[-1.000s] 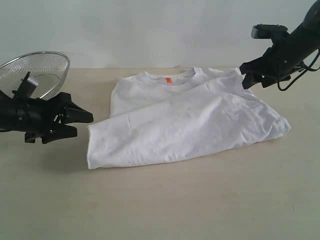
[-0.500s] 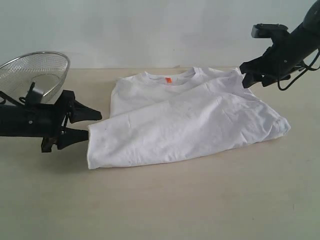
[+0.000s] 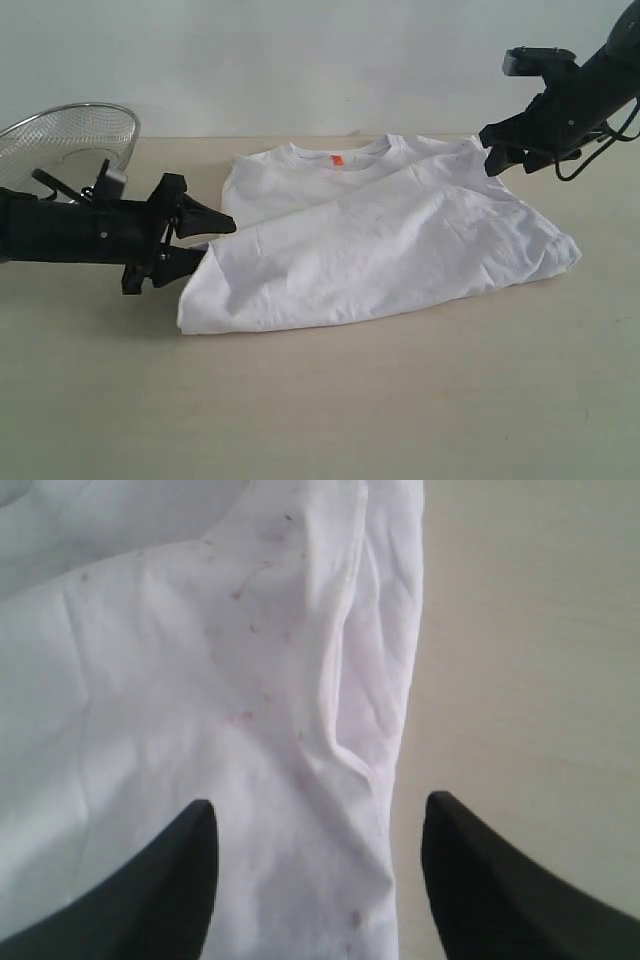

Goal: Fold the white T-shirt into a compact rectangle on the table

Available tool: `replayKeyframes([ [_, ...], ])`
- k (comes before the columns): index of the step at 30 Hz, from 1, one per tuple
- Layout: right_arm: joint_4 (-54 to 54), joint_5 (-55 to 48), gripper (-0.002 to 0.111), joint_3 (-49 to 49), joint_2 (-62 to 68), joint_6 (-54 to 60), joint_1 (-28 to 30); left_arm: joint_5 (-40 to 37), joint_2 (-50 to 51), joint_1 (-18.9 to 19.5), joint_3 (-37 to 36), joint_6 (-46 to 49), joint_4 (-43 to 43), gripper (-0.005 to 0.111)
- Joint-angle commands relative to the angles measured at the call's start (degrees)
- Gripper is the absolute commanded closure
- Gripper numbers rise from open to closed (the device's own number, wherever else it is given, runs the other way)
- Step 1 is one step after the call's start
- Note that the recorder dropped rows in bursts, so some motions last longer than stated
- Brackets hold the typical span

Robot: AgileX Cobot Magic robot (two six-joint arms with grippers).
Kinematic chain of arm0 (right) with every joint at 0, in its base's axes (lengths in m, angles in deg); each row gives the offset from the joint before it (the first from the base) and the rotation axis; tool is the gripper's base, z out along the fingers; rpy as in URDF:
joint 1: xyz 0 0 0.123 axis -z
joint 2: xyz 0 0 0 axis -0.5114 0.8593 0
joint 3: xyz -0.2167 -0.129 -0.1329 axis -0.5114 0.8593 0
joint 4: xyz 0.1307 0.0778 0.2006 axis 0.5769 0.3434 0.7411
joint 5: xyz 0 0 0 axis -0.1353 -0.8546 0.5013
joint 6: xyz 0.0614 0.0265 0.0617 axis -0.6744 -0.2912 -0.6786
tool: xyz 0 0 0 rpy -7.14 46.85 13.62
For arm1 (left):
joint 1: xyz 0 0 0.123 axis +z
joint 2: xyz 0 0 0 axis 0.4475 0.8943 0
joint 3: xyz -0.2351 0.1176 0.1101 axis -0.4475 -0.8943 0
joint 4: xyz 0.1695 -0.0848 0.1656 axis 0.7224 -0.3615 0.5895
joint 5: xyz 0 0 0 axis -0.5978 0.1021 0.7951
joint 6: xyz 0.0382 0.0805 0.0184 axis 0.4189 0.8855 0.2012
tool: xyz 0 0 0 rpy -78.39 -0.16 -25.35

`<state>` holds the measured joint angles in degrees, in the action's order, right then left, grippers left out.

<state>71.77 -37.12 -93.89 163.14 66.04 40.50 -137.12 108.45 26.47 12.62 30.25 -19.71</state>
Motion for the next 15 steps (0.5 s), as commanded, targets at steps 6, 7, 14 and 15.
replayKeyframes([
  [6,0.2,0.8,0.055,-0.2,-0.2,0.7,0.0,1.3,1.1,-0.5,0.9,-1.2,0.3,0.057],
  [7,0.2,0.7,0.055,-0.2,-0.2,0.7,0.0,1.1,1.1,-0.5,0.9,-1.2,1.3,0.061],
  [14,0.2,0.6,0.055,-0.2,-0.2,0.7,0.0,-1.2,1.0,-0.1,0.9,-2.2,8.1,0.062],
  [15,0.2,0.4,0.055,-0.2,-0.2,0.7,0.0,-1.3,1.0,0.4,0.9,-2.2,8.9,0.058],
])
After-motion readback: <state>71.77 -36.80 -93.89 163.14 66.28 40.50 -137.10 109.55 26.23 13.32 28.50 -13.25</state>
